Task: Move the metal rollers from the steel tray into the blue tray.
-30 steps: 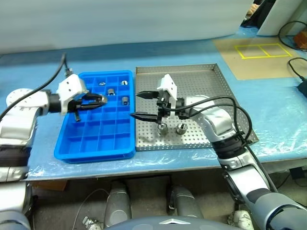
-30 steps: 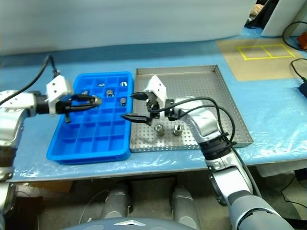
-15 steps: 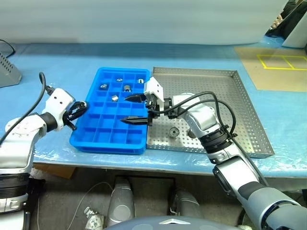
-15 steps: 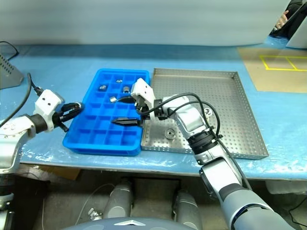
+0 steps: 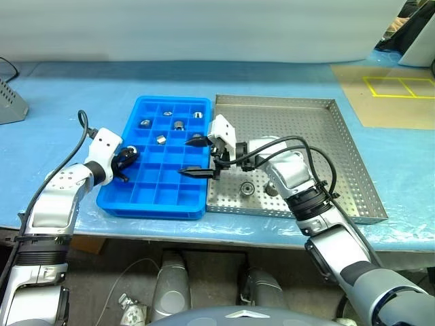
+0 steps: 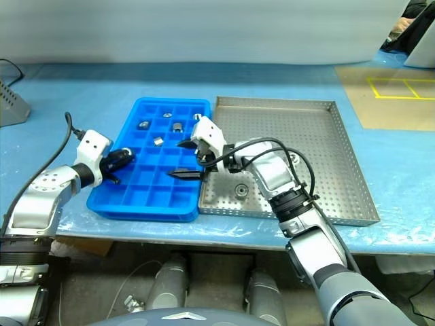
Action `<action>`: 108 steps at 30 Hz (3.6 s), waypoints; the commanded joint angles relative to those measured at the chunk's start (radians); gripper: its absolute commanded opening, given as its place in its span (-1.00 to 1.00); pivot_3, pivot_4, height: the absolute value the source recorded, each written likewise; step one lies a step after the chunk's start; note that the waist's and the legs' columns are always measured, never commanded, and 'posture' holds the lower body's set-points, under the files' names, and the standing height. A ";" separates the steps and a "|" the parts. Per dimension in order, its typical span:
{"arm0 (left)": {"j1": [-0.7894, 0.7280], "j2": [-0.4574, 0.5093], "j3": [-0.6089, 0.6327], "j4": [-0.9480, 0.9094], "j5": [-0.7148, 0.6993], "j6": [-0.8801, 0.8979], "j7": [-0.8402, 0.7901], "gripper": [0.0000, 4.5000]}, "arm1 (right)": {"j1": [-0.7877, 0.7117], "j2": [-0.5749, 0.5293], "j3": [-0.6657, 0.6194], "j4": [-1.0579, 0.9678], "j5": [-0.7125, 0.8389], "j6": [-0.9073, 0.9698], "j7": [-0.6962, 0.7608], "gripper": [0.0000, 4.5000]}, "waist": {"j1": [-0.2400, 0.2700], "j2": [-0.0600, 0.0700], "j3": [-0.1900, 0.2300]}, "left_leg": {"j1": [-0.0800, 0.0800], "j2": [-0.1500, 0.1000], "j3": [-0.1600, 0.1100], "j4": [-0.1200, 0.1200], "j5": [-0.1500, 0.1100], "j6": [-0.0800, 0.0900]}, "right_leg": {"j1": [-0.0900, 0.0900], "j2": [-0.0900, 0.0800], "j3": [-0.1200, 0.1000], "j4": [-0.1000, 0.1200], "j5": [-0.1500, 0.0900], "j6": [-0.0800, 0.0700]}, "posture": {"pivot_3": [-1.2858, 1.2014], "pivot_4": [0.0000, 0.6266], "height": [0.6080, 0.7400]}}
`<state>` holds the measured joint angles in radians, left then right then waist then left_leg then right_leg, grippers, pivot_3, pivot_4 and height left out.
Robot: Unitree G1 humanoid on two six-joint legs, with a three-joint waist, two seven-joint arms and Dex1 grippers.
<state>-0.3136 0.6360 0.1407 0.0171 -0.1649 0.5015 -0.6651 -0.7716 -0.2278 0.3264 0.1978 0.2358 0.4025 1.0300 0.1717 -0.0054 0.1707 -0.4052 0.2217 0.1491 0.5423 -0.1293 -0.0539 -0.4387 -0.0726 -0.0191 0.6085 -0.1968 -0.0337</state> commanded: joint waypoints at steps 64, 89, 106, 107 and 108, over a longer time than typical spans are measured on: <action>-0.563 -0.366 -0.580 0.671 0.230 -0.512 -0.630 -0.13 | 0.470 -0.266 -0.340 -0.628 0.042 0.278 -0.474 1.00 | -0.163 0.001 0.000 | 0.013 -0.001 0.008 0.007 -0.003 0.006 | 0.013 0.000 0.008 -0.002 0.001 0.001 | -0.32 -0.52 1.00; -0.498 -0.180 -0.341 0.324 0.015 -0.336 -0.659 -0.16 | 0.369 -0.265 -0.272 -0.559 0.086 0.247 -0.359 1.00 | -0.166 0.001 0.000 | 0.018 0.000 0.015 0.002 -0.003 0.007 | 0.013 0.001 0.012 -0.003 0.001 0.002 | -0.21 -0.52 1.00; -0.074 0.120 -0.016 -0.248 -0.094 -0.012 -0.383 -0.16 | 0.035 -0.108 -0.023 -0.132 0.040 0.008 -0.033 1.00 | -0.116 0.002 0.001 | 0.007 0.002 0.014 -0.001 -0.002 0.004 | 0.001 0.000 0.008 0.000 0.000 0.001 | 0.17 -0.52 1.00; -0.044 0.127 0.004 -0.281 -0.100 0.007 -0.362 -0.16 | 0.022 -0.097 -0.014 -0.106 0.033 -0.010 -0.019 1.00 | -0.101 0.002 0.001 | 0.005 0.002 0.013 -0.001 -0.002 0.004 | 0.000 0.000 0.006 0.000 0.000 0.000 | 0.20 -0.52 1.00; -0.009 0.132 0.031 -0.314 -0.109 0.026 -0.342 -0.16 | 0.010 -0.084 -0.005 -0.081 0.026 -0.026 -0.007 1.00 | -0.094 0.002 0.001 | 0.003 0.002 0.012 0.000 -0.002 0.004 | 0.000 0.000 0.005 -0.001 -0.001 0.000 | 0.20 -0.52 1.00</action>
<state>-0.3409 0.7478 0.1021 -0.2135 -0.2465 0.5031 -1.0430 -0.7331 -0.3233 0.3108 0.1039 0.2685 0.4196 0.9976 0.0779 -0.0037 0.1716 -0.4032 0.2241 0.1602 0.5424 -0.1311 -0.0497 -0.4390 -0.0727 -0.0153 0.6076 -0.1977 -0.0341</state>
